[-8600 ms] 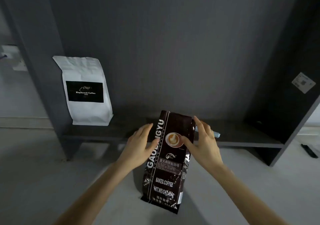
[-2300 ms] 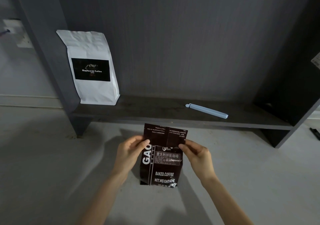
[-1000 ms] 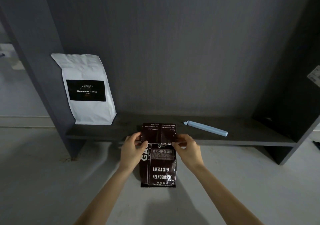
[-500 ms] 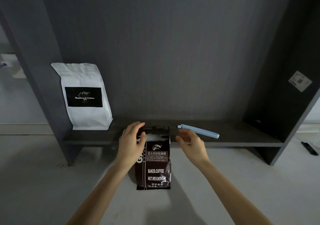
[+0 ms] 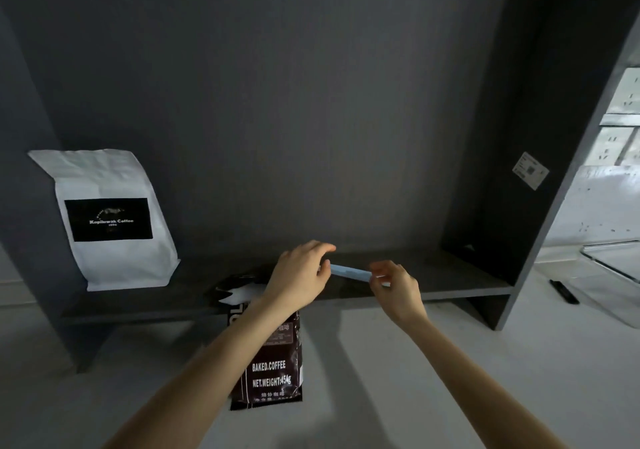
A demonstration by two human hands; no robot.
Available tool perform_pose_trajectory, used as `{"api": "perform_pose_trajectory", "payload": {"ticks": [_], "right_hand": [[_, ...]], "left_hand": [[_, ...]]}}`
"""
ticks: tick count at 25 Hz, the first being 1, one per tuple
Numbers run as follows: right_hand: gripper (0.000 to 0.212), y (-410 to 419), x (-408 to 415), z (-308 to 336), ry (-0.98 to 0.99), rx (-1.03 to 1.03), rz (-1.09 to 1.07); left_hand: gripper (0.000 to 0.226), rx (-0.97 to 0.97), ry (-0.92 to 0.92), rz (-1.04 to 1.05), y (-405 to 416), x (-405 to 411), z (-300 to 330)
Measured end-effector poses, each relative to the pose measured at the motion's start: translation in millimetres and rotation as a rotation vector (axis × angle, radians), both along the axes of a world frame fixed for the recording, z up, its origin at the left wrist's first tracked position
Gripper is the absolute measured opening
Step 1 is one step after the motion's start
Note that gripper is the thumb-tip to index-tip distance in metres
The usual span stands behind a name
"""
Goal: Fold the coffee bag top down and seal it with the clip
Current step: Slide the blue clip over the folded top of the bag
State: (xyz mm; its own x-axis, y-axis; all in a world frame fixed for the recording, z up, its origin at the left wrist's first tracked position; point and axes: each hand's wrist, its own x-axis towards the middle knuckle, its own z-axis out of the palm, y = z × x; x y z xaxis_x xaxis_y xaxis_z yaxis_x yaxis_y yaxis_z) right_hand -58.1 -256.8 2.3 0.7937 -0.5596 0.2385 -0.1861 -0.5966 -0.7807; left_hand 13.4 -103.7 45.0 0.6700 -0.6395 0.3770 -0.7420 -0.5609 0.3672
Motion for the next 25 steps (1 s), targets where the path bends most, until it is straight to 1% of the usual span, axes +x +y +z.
{"api": "perform_pose_trajectory", "payload": {"ticks": [3, 5, 8, 10, 14, 18, 22, 25], "right_hand": [[0.027, -19, 8, 0, 0.065, -0.139, -0.017], [0.030, -27, 17, 0, 0.134, -0.212, -0.019], [0.034, -32, 28, -5, 0.276, -0.249, 0.002], [0.031, -33, 31, -13, 0.308, -0.229, 0.006], [0.028, -30, 30, -23, 0.197, -0.110, -0.007], [0.026, -27, 24, -18, 0.126, -0.068, -0.006], [0.023, -27, 15, 4, 0.027, -0.075, -0.001], [0.023, -19, 7, 24, -0.031, -0.034, 0.019]], "left_hand": [[0.042, 0.275, 0.010, -0.013, -32, 15, -6], [0.046, 0.409, 0.046, -0.003, -48, 25, -11], [0.047, 0.541, 0.106, 0.005, -62, 33, -24], [0.048, 0.570, 0.135, 0.000, -64, 36, -31], [0.046, 0.541, 0.154, -0.016, -59, 38, -37], [0.043, 0.525, 0.139, -0.028, -56, 36, -30], [0.042, 0.356, 0.081, -0.026, -45, 34, -6], [0.037, 0.173, -0.043, 0.007, -20, 31, 14]]}}
